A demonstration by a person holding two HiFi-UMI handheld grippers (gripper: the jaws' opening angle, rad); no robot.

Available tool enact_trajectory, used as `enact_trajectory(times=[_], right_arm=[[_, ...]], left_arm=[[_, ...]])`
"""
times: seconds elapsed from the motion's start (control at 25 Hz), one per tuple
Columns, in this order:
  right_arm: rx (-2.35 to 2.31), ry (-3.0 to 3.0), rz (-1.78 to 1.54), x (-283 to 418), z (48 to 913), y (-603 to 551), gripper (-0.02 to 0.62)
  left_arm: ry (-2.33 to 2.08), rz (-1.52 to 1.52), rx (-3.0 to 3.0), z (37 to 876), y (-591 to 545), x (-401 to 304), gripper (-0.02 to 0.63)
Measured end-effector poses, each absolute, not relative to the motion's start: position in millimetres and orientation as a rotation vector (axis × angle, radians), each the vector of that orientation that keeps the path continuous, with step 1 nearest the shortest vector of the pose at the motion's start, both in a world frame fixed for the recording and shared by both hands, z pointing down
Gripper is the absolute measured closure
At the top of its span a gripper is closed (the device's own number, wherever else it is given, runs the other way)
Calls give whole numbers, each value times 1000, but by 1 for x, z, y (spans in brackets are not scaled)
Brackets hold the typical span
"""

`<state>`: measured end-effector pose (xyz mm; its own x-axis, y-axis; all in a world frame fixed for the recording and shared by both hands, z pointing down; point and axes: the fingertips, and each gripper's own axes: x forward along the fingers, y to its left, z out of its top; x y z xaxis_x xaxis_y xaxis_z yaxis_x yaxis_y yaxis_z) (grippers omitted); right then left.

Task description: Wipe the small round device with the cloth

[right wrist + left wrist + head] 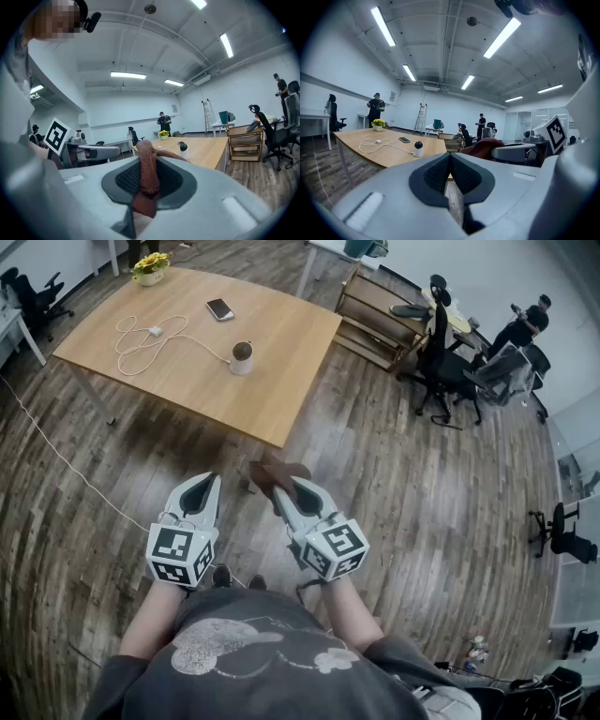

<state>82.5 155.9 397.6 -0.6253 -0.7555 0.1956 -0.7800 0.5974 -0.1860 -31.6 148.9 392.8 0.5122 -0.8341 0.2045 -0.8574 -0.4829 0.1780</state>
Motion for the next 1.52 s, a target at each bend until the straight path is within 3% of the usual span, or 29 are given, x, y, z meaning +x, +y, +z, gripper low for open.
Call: enact_trajectory(times=[1.52], right_arm=[[1492, -2608, 406, 53, 418, 143, 537]], left_arm=[[-1365, 98, 2526, 411, 126, -77, 588]])
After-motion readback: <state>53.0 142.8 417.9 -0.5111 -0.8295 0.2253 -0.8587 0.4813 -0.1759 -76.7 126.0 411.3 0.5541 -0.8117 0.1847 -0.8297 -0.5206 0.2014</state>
